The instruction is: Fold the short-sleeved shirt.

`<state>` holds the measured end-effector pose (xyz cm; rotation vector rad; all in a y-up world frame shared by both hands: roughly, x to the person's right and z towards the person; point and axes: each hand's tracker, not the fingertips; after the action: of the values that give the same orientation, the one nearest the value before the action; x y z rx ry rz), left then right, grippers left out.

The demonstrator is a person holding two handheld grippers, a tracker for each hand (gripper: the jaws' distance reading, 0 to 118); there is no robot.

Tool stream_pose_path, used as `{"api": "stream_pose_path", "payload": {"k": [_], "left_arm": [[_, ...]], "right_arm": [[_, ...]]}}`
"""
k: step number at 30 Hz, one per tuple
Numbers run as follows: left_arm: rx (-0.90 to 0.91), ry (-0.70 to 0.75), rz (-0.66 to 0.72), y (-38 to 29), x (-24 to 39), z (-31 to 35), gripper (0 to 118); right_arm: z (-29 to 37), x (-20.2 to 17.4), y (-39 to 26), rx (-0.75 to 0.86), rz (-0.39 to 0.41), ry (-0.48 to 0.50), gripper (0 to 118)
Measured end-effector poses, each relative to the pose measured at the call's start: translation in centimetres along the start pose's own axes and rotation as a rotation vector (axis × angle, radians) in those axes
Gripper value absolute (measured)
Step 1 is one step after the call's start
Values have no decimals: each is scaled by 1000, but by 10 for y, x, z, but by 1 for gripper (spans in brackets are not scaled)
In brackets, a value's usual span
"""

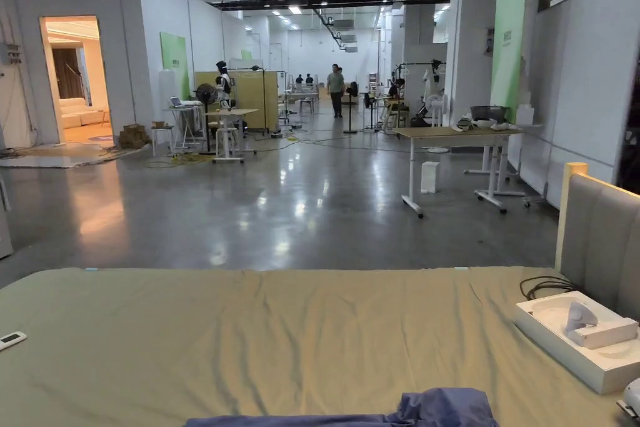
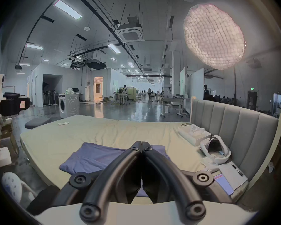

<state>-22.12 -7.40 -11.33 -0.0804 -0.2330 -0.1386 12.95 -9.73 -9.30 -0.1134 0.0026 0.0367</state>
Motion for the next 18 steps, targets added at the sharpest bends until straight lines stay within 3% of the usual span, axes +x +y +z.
{"api": "stream_pose_path", "payload": {"k": [18], "left_arm": [[-48, -27, 36, -12, -3, -7, 1]], "right_arm": [[2, 5, 4, 10, 42, -25, 0]]}}
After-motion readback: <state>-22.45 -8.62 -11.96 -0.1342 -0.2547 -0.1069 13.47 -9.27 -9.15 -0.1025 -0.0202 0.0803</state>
